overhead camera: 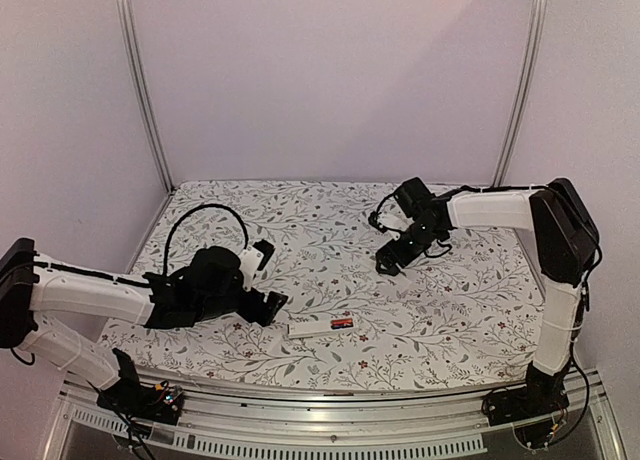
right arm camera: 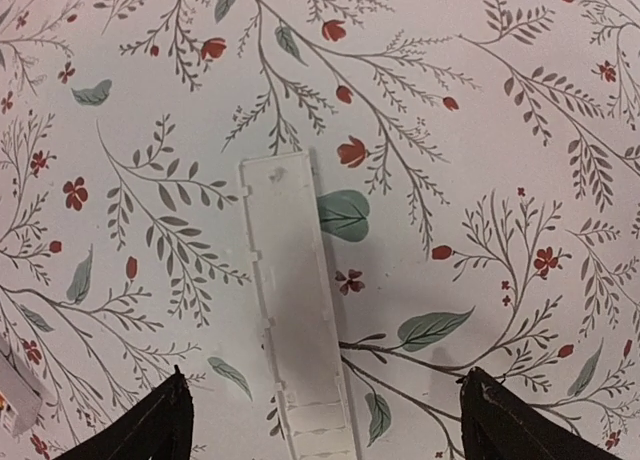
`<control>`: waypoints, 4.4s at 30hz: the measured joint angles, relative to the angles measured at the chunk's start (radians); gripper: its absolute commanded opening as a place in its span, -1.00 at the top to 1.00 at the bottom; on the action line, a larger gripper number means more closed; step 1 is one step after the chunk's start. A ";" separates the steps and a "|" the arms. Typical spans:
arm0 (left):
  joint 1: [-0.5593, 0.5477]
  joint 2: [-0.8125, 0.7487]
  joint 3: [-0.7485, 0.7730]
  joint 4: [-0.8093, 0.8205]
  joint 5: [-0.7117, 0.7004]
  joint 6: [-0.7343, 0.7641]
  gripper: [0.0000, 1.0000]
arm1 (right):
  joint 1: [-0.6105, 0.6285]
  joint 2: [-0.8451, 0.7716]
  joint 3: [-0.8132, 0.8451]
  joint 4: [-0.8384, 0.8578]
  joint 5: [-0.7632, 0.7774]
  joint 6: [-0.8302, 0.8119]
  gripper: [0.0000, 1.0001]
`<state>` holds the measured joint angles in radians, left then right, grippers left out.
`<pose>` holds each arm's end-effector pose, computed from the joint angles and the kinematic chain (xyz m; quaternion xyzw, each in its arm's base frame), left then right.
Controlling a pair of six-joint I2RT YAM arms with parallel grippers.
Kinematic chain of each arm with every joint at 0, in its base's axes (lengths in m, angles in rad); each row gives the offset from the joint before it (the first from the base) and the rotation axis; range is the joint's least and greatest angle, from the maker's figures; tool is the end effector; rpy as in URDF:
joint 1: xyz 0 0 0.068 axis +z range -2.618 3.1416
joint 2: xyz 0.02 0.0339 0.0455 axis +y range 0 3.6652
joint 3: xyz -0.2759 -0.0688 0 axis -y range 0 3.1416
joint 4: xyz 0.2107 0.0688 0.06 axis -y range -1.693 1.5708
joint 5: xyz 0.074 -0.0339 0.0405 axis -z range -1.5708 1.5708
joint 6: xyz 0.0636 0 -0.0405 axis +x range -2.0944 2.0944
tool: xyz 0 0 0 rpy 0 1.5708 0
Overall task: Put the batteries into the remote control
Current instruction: Move the right arm with the battery cover to the center of the board, then pick up the battery cover at the center of the board.
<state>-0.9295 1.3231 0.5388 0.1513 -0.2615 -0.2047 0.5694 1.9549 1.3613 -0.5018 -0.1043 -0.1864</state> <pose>0.1646 -0.1930 0.1945 0.2585 0.8479 -0.1426 0.4404 0.3286 0.2182 0.1791 -0.3695 0.8976 0.0945 0.2212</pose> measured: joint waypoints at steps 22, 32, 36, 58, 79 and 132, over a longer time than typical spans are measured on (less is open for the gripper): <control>0.000 0.037 0.016 -0.008 -0.014 0.006 -0.93 | 0.000 0.158 0.119 -0.070 -0.039 -0.084 0.13; 0.003 0.048 0.016 -0.007 -0.017 0.022 -0.93 | 0.024 0.138 0.069 -0.026 -0.032 -0.080 0.35; 0.005 0.061 0.016 -0.006 -0.017 0.025 -0.93 | 0.060 0.090 -0.006 -0.003 -0.024 -0.063 0.39; 0.029 0.086 0.032 0.016 0.002 0.040 -0.93 | 0.146 -0.117 -0.188 -0.103 -0.049 0.109 0.34; 0.156 0.023 0.021 0.159 0.000 -0.001 -0.93 | 0.244 0.050 0.040 -0.021 0.074 0.333 0.47; 0.178 0.072 0.021 0.184 0.070 -0.005 -0.92 | 0.228 0.117 0.058 -0.011 0.174 0.343 1.00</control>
<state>-0.7513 1.3952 0.5598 0.3351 -0.1917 -0.2100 0.7971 2.0724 1.4197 -0.5125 0.0696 0.1566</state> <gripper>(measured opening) 0.964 0.005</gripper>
